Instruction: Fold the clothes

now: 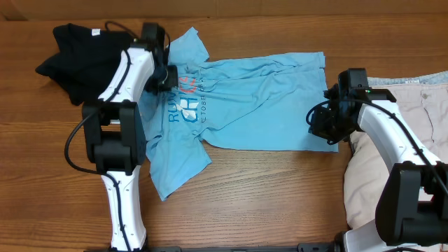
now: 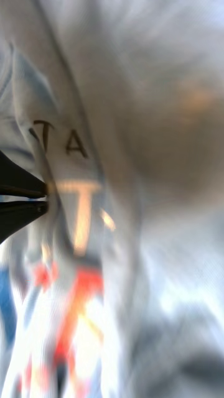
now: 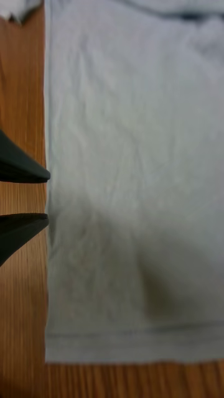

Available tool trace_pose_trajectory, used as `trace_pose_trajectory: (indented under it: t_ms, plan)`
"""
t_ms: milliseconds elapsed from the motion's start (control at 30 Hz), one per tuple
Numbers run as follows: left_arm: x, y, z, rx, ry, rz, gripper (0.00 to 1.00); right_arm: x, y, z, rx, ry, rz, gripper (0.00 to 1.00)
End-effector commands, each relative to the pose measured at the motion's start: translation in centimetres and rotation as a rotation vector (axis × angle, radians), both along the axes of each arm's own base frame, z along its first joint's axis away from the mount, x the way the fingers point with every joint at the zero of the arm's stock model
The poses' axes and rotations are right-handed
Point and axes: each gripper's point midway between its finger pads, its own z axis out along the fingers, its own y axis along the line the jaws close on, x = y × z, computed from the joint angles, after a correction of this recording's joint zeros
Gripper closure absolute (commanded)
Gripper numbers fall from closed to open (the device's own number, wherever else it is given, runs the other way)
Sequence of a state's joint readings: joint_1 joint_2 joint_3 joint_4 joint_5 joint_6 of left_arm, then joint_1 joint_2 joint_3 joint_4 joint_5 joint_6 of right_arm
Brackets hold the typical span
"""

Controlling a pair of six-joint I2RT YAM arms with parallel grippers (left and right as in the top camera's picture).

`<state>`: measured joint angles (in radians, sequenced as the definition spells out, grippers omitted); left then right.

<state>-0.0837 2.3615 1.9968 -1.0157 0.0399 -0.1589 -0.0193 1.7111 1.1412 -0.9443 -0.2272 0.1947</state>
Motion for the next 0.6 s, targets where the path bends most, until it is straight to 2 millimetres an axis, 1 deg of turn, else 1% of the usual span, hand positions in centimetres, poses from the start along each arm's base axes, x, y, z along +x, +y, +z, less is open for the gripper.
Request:
trace_pose_trajectory:
  t_ms: [0,67,100,133,200,233,267,300,333,400,433,533,567]
  plan:
    - [3.4,-0.6,6.5,-0.037,-0.146,-0.056,0.89,-1.3,-1.8,-1.3,-0.082,0.051,-0.061,0.79]
    - [3.4,-0.6,9.4,-0.041,-0.166,-0.055,0.84,-1.8,-1.8,-1.8,-0.078,0.068,-0.077,0.79]
    - [3.0,-0.7,10.8,-0.051,-0.163,-0.059,0.81,-2.0,-1.8,-2.0,-0.077,0.076,-0.088,0.79]
    - [2.4,-0.9,11.8,-0.064,-0.149,-0.063,0.79,-2.1,-1.7,-2.2,-0.071,0.076,-0.087,0.79]
    - [0.6,-1.6,12.9,-0.089,-0.096,-0.074,0.75,-2.2,-1.7,-2.6,-0.069,0.073,-0.087,0.73]
    - [-0.4,-1.7,13.0,-0.090,-0.060,-0.076,0.71,-2.2,-1.7,-2.6,-0.069,0.072,-0.087,0.65]
    - [-1.4,-1.6,12.7,-0.081,-0.019,-0.075,0.70,-2.1,-1.7,-2.6,-0.068,0.069,-0.088,0.58]
    - [-2.4,-1.5,12.4,-0.070,0.028,-0.063,0.70,-2.0,-1.6,-2.6,-0.064,0.066,-0.087,0.47]
    - [-3.6,-1.2,11.8,-0.057,0.085,-0.038,0.71,-2.0,-1.5,-2.6,-0.058,0.063,-0.088,0.39]
    - [-5.5,-0.8,10.7,-0.039,0.177,-0.004,0.76,-1.9,-1.5,-2.6,-0.057,0.059,-0.091,0.38]
    - [-6.3,-0.8,10.1,-0.035,0.219,0.001,0.76,-1.8,-1.5,-2.6,-0.058,0.058,-0.091,0.38]
    - [-8.4,-0.4,7.8,-0.021,0.333,0.046,0.75,-1.7,-1.5,-2.6,-0.057,0.053,-0.091,0.34]
    - [-9.0,0.0,6.9,0.002,0.365,0.079,0.74,-1.7,-1.5,-2.6,-0.057,0.052,-0.091,0.33]
